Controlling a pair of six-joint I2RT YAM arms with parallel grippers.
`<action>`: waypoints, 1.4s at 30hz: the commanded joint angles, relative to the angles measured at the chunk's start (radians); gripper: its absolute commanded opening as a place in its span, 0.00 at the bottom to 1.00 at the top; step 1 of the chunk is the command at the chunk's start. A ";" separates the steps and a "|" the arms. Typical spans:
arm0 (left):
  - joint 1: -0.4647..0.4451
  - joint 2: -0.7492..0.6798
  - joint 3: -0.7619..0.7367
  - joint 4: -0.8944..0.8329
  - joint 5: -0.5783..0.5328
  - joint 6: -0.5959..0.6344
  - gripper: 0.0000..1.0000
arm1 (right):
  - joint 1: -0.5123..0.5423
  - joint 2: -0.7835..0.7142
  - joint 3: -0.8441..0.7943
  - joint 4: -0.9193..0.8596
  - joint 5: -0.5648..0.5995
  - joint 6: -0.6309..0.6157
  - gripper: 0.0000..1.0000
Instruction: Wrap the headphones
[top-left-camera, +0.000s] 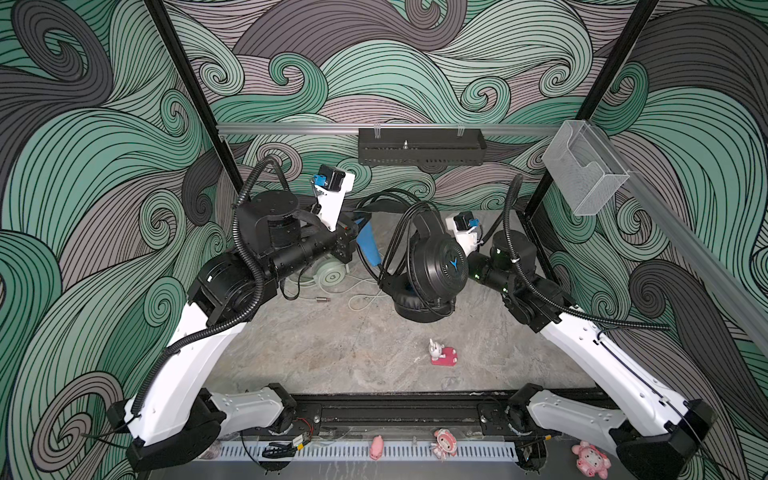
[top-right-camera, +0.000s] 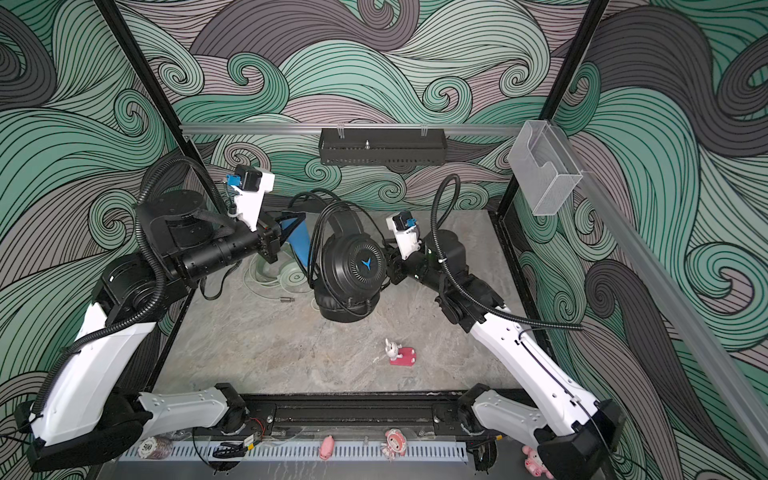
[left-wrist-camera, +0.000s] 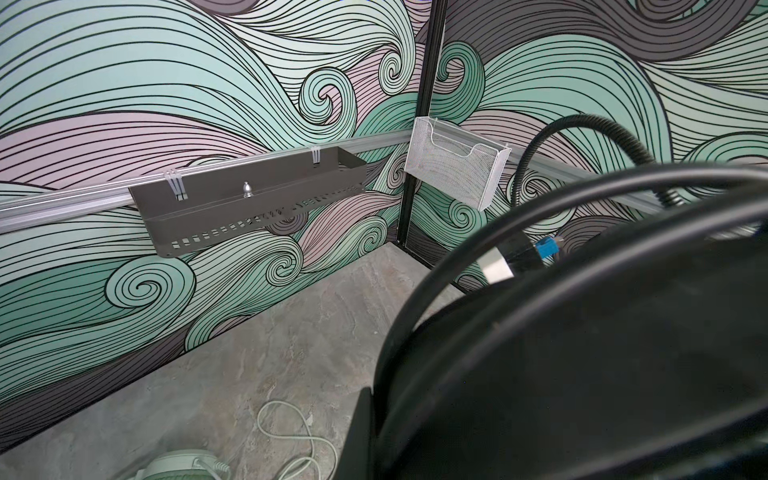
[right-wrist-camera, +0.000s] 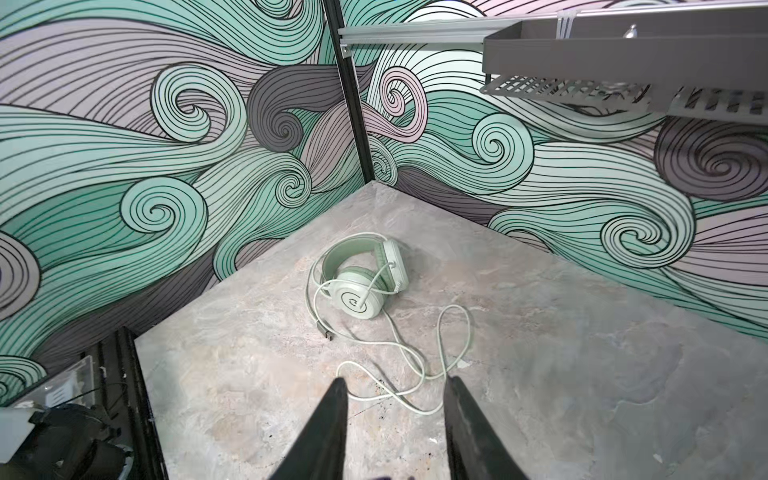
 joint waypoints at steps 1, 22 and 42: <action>0.001 -0.005 0.051 0.099 0.033 -0.071 0.00 | -0.024 -0.006 -0.037 0.076 -0.070 0.076 0.41; 0.001 0.008 0.084 0.125 0.042 -0.109 0.00 | -0.035 0.031 -0.150 0.154 -0.133 0.150 0.48; 0.001 0.024 0.087 0.173 0.052 -0.146 0.00 | -0.034 0.132 -0.168 0.300 -0.253 0.310 0.46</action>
